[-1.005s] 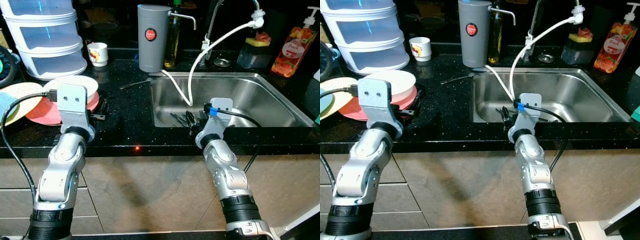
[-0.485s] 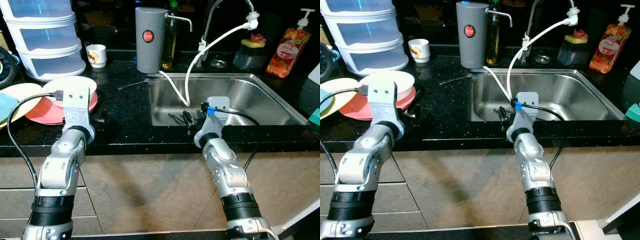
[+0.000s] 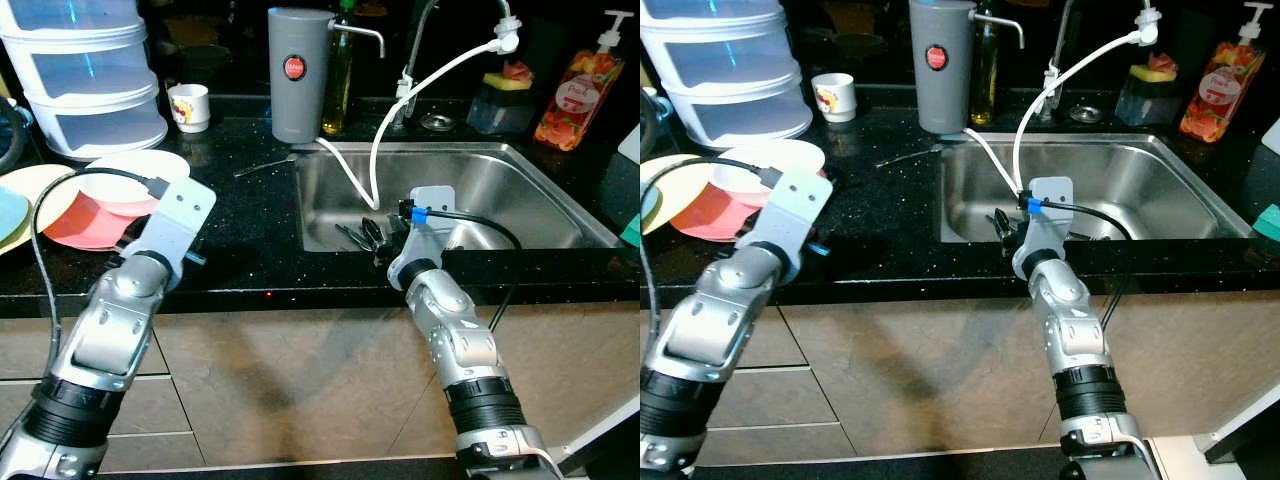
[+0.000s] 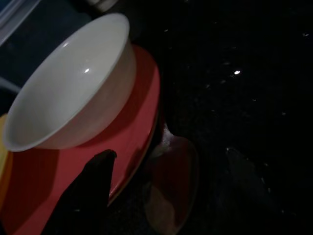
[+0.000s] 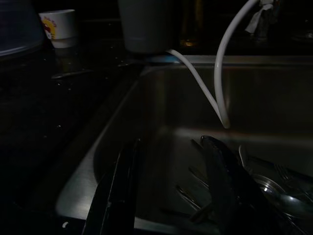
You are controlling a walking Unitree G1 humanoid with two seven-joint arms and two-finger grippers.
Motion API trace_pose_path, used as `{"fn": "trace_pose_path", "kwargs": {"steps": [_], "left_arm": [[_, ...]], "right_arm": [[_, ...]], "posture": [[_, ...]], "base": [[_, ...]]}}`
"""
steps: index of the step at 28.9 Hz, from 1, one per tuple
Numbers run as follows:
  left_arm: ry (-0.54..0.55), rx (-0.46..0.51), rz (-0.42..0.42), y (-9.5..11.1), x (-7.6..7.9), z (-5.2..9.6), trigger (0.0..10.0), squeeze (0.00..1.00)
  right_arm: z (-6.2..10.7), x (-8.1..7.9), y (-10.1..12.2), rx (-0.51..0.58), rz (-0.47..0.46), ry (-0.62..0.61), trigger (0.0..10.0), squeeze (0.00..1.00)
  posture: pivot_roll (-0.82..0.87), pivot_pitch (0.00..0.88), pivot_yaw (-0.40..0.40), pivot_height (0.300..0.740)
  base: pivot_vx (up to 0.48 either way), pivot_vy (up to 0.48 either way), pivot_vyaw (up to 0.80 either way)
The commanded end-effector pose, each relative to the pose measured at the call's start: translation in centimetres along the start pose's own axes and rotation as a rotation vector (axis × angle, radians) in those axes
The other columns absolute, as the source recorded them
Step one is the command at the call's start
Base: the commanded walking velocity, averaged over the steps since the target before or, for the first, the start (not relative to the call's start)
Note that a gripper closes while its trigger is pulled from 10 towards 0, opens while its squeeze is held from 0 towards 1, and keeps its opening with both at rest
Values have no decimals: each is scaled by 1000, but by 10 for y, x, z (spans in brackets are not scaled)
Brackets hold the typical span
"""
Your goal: Kitchen organization
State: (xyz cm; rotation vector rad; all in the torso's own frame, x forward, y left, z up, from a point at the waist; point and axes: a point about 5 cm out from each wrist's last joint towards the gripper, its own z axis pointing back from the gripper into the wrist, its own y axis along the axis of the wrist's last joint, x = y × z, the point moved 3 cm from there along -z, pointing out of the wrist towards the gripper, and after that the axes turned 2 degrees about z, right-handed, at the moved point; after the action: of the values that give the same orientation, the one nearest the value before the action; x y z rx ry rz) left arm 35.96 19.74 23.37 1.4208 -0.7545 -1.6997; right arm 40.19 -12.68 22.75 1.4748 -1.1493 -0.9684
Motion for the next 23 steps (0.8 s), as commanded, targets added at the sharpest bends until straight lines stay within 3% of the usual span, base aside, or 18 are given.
{"fn": "trace_pose_path", "kwargs": {"steps": [1, 10, 12, 14, 16, 18, 23], "left_arm": [[-29, -27, -26, -2, 2, 2, 10000, 0], [-103, -49, -41, 1, 8, 7, 10000, 0], [-112, -65, -67, -2, 9, 7, 10000, 0], [-109, -100, -153, -8, 6, 7, 10000, 0], [-109, -100, -153, -8, 6, 7, 10000, 0], [-68, -111, -231, -10, -3, 6, 10000, 0], [-29, -116, -307, -7, -12, 6, 10000, 0]], "right_arm": [[-2, -1, -3, -24, -13, 13, 10000, 0], [-2, 1, -2, -30, -12, 23, 10000, 0], [-2, 0, -3, -32, -15, 26, 10000, 0], [-1, -1, -3, -37, -26, 31, 10000, 0], [-1, -1, -3, -37, -26, 31, 10000, 0], [-1, -1, -4, -39, -41, 29, 10000, 0], [0, -1, -5, -44, -58, 28, 10000, 0]], "posture": [[6, 102, -15, 740], [7, 96, -13, 740], [7, 94, -12, 740], [7, 92, -8, 740], [7, 92, -8, 740], [9, 92, -7, 740], [9, 92, -7, 740]], "base": [[0, 0, 0], [0, 0, 0], [0, 0, 0], [0, 0, 0], [0, 0, 0], [0, 0, 0], [0, 0, 0]]}}
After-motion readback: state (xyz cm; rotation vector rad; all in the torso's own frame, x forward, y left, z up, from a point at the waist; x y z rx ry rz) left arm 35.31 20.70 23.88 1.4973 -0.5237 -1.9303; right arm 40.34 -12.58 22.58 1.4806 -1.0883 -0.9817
